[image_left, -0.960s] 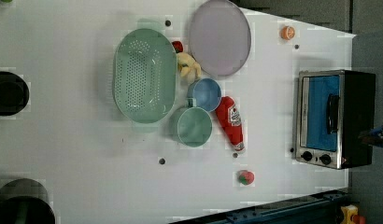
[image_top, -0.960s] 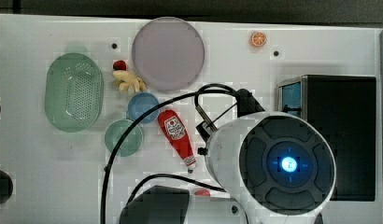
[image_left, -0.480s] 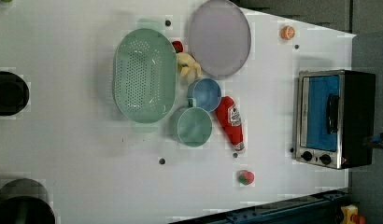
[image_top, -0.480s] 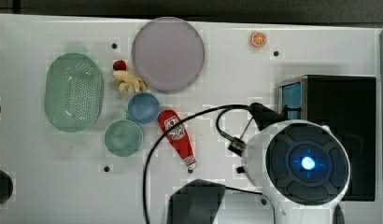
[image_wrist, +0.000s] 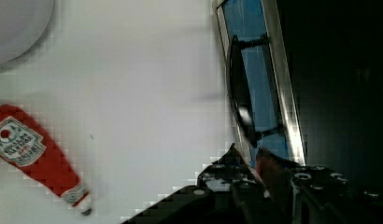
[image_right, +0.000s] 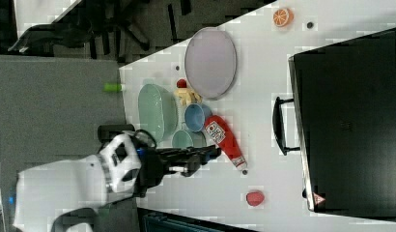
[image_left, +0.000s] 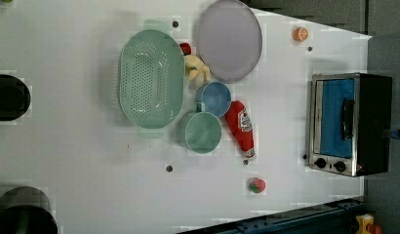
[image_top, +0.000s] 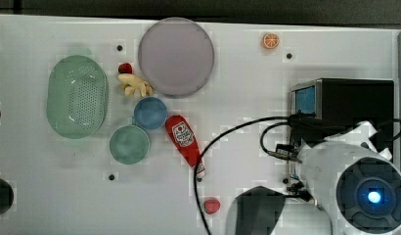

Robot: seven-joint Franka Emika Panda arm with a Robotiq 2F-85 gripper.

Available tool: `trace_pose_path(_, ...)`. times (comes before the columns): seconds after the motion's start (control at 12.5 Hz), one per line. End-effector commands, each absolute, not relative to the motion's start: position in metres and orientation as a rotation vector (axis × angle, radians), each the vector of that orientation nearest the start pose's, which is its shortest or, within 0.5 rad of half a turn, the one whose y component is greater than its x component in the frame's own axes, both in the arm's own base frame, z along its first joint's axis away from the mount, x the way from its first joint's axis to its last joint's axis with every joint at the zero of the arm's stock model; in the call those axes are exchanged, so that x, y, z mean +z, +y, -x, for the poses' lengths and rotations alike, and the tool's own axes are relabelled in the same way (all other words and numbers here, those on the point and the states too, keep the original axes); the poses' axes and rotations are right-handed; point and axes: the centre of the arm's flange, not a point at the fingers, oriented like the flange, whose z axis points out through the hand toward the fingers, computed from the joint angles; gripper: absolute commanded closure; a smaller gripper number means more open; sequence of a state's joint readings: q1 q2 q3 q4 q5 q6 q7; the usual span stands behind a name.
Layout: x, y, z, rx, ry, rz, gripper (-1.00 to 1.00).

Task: Flap open oven.

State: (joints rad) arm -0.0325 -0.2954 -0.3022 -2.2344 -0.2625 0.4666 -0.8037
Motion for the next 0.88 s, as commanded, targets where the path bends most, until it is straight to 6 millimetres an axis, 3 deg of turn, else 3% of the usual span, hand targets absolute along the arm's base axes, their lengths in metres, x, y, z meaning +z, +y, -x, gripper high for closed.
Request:
trace_pose_path(0.08,0.461,-0.22,-0.442,-0.087,0.166,3.308,0.65)
trace_pose_path(0.48,0.399,-0.243,-0.466,-0.083,0.104,3.35,0.65)
trace_pose_path(0.88,0.342,-0.251,-0.473,0.043,0.103,3.36,0.65)
